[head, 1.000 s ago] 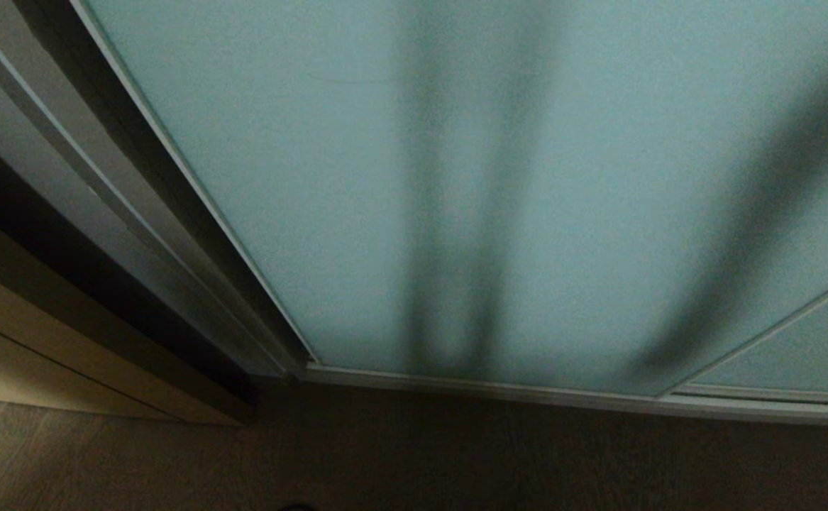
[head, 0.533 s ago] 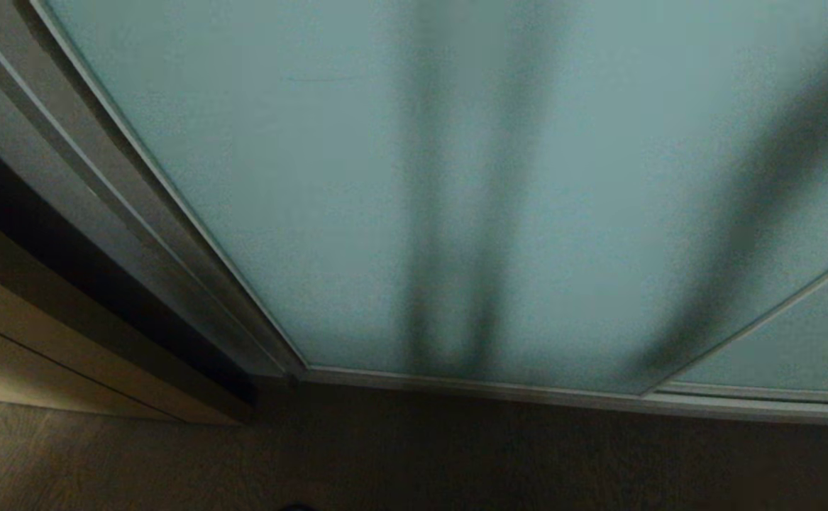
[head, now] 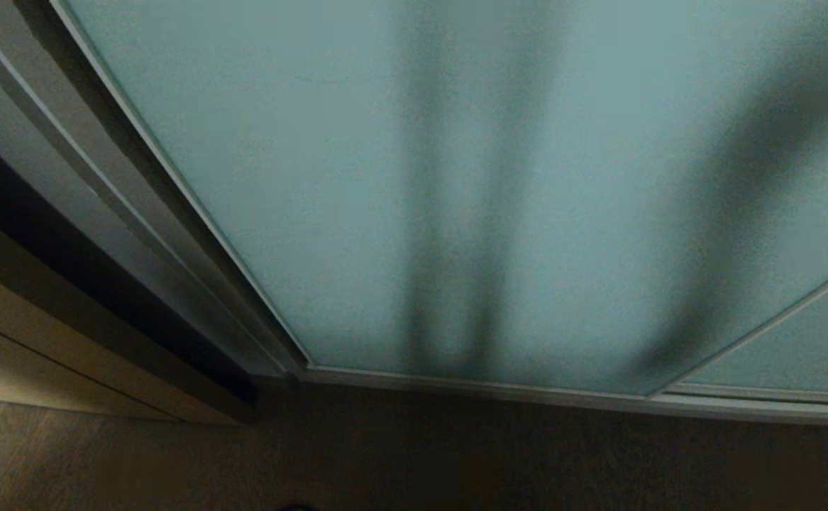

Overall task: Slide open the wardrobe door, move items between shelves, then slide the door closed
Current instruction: Close the door

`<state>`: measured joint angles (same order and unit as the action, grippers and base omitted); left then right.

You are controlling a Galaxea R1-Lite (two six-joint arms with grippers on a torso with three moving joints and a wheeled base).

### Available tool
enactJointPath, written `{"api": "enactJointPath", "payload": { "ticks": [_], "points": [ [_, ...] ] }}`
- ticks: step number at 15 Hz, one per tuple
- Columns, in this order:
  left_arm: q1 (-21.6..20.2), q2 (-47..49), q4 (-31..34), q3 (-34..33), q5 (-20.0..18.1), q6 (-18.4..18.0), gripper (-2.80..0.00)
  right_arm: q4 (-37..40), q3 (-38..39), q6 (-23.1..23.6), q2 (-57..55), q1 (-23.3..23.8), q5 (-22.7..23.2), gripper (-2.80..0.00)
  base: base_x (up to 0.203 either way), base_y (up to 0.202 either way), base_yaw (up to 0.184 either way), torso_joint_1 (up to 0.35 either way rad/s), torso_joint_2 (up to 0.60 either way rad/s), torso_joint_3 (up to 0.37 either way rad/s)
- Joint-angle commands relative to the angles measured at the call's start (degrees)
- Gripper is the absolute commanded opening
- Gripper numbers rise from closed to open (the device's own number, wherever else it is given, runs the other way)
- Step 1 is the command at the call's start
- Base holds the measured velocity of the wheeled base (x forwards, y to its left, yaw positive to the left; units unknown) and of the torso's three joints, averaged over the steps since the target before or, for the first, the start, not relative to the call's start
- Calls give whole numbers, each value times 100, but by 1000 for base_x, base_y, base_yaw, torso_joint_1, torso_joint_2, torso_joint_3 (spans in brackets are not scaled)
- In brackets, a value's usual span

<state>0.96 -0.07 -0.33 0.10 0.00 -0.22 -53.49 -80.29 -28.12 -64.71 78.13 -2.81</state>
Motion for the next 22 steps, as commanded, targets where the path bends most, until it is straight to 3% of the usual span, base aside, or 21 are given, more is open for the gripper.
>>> {"api": "enactJointPath", "payload": {
  "ticks": [1, 3, 6, 8, 10, 15, 17, 19, 22],
  "points": [
    [0, 6, -2, -1, 0, -4, -280, -34, 1, 196, 252, -455, -230, -280, 0, 0, 0, 0, 0, 0],
    [0, 7, -2, -1, 0, -4, -280, -14, 66, 739, 480, -1426, -505, -280, 0, 0, 0, 0, 0, 0],
    [0, 7, -2, -1, 0, -4, -280, 274, 674, 2053, 1207, -3496, -625, -280, 0, 0, 0, 0, 0, 0],
    [0, 7, -2, -1, 0, -4, -280, 641, 1633, 2942, 1902, -4761, -646, -280, 0, 0, 0, 0, 0, 0],
    [0, 7, -2, -1, 0, -4, -280, 1044, 2726, 3449, 2482, -5585, -644, -280, 0, 0, 0, 0, 0, 0],
    [0, -1, -2, -1, 3, -4, -280, 1456, 5919, 3721, 3454, -6551, -594, -280, 0, 0, 0, 0, 0, 0],
    [0, 7, -2, -1, 0, -4, -280, 1715, 7112, 3746, 4002, -6765, -314, -280, 0, 0, 0, 0, 0, 0],
    [0, 7, -2, -1, 0, -4, -280, 2317, 7817, 3710, 4715, -6970, 72, -280, 0, 0, 0, 0, 0, 0],
    [0, -1, -2, -1, 0, -4, -280, 3429, 8006, 3017, 4908, -7561, 261, -280, 0, 0, 0, 0, 0, 0]
  ]
}}
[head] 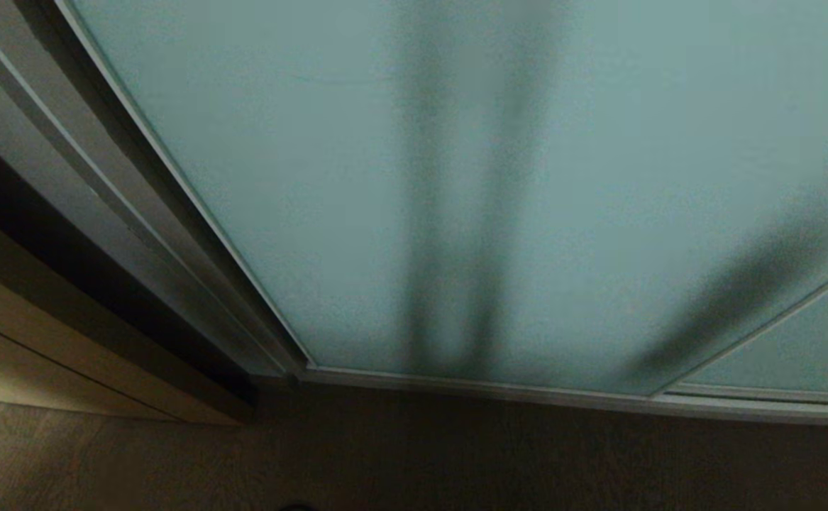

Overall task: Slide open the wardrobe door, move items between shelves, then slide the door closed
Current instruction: Close the door

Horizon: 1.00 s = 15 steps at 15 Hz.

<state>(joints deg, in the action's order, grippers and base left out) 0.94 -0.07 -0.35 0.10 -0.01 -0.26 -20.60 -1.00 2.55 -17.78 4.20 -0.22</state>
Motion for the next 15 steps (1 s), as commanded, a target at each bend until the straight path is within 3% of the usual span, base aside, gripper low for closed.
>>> {"api": "enactJointPath", "payload": {
  "ticks": [1, 8, 13, 15],
  "points": [
    [-4, 7, 0, -1, 1, 0, -280, 631, 87, -172, 262, -345, 0, -280, 0, 0, 0, 0, 0, 0],
    [3, 7, 0, -1, 1, 0, -280, 2067, 68, -188, 1721, -442, -2, -280, 0, 0, 0, 0, 0, 0],
    [1, 7, 0, -1, 1, 0, -280, 2069, 92, -319, 1804, -428, -22, -280, 0, 0, 0, 0, 0, 0],
    [3, 7, 0, -1, 1, 0, -280, 2084, 92, -12, 1782, -432, 5, -280, 0, 0, 0, 0, 0, 0]
  ]
}}
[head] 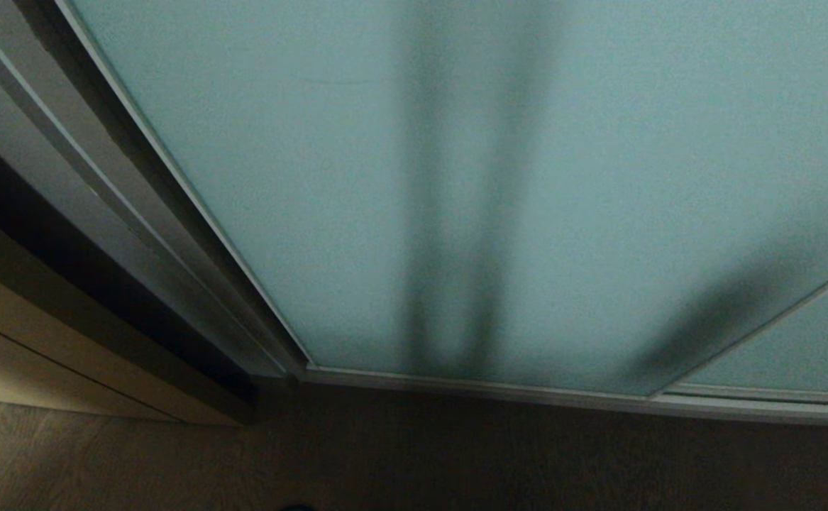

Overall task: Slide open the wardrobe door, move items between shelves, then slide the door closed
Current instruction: Close the door

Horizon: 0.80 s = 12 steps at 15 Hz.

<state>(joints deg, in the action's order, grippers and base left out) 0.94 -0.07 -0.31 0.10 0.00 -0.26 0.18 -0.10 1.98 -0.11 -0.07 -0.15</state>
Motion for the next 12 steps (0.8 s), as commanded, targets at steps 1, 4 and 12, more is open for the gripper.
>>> {"api": "enactJointPath", "payload": {
  "ticks": [1, 4, 12],
  "points": [
    [3, 1, -4, -1, 0, 0, -280, 8, 1, 102, 28, -1, 33, -280, 0, 0, 0, 0, 0, 0],
    [3, 7, -4, -1, 0, 0, -280, 8, 1, -53, 20, -5, -4, -280, 0, 0, 0, 0, 0, 0],
    [3, 7, -4, -1, 0, 0, -280, -1, 1, -188, 28, -1, -12, -280, 0, 0, 0, 0, 0, 0]
  ]
}}
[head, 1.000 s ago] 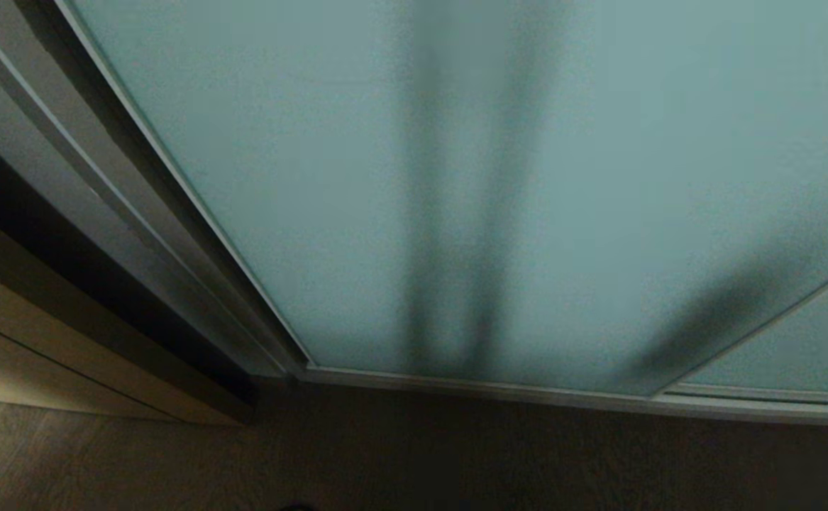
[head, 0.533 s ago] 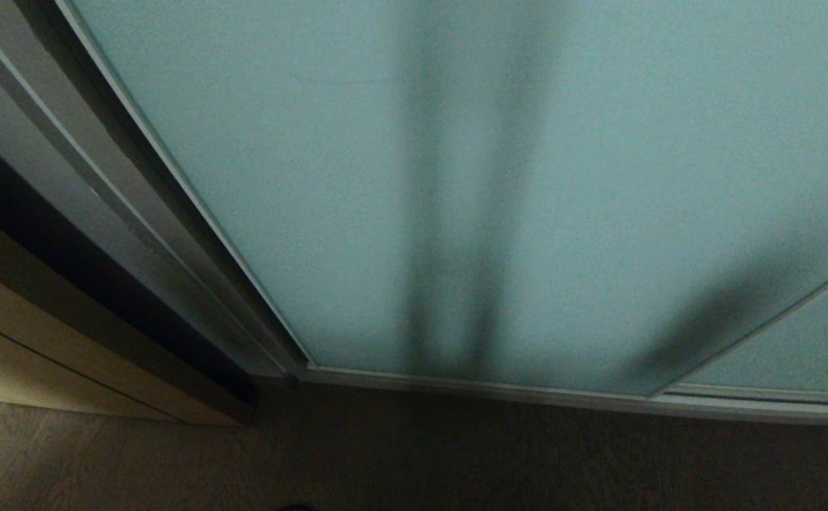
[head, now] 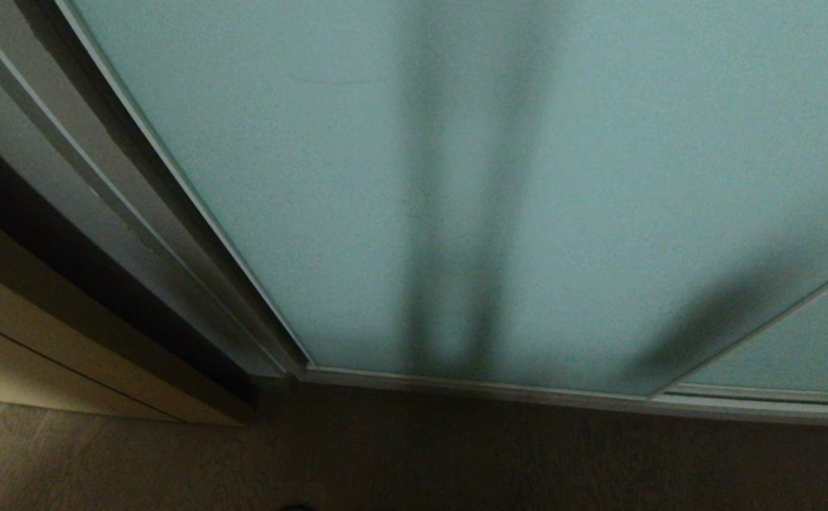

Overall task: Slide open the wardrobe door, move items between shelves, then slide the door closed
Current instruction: Close the door

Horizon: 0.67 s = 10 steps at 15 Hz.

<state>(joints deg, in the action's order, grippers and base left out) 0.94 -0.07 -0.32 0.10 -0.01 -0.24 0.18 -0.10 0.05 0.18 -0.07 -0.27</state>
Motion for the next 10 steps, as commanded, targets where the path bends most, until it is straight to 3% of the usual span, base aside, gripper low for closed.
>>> {"api": "enactJointPath", "payload": {
  "ticks": [1, 10],
  "points": [
    [3, 7, -4, -1, 1, -2, -280, 0, 1, 4, -1, -1, 0, -280, 0, 0, 0, 0, 0, 0],
    [-6, 14, 40, 65, 53, -116, -280, -1, 1, 10, -7, -1, 0, -280, 0, 0, 0, 0, 0, 0]
  ]
}}
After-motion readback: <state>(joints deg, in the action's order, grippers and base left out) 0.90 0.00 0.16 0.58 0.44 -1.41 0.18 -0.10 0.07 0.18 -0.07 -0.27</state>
